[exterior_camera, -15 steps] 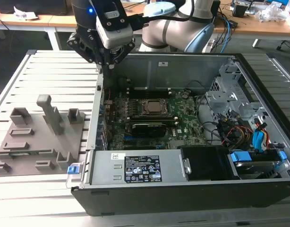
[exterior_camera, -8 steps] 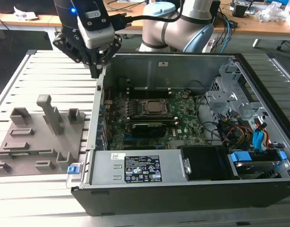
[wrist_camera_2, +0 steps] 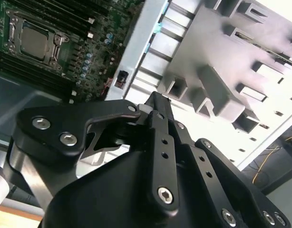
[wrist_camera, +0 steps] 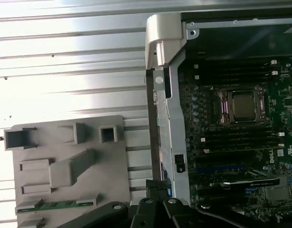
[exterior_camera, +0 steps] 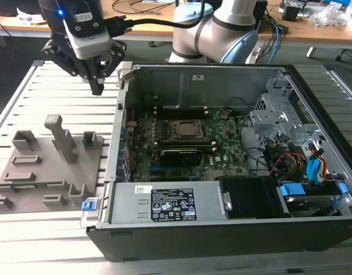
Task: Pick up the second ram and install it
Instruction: 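Reach for the second ram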
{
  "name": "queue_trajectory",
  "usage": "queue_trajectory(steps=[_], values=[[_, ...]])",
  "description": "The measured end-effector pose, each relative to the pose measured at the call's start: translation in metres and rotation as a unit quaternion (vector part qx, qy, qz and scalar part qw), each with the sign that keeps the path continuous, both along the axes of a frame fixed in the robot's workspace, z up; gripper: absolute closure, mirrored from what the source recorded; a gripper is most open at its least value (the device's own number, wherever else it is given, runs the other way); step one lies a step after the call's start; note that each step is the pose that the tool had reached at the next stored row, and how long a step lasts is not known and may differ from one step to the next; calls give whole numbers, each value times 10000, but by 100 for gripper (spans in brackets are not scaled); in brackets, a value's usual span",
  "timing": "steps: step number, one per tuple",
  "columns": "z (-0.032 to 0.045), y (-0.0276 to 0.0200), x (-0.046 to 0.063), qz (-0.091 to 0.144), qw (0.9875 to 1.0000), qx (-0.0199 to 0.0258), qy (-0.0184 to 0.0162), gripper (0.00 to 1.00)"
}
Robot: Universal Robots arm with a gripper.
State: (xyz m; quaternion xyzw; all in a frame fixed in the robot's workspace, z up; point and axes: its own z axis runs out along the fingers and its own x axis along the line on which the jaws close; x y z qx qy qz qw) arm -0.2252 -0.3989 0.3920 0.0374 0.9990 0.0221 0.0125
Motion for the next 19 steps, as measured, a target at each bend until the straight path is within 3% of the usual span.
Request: queue_trajectory(steps=[3, 8, 13, 19], values=[[-3, 0, -116, 0, 10000, 0, 0, 89], [-6, 0, -220, 0, 10000, 0, 0, 89], [-12, 0, -464, 0, 10000, 0, 0, 89], [-18, 0, -660, 0, 10000, 0, 0, 89]])
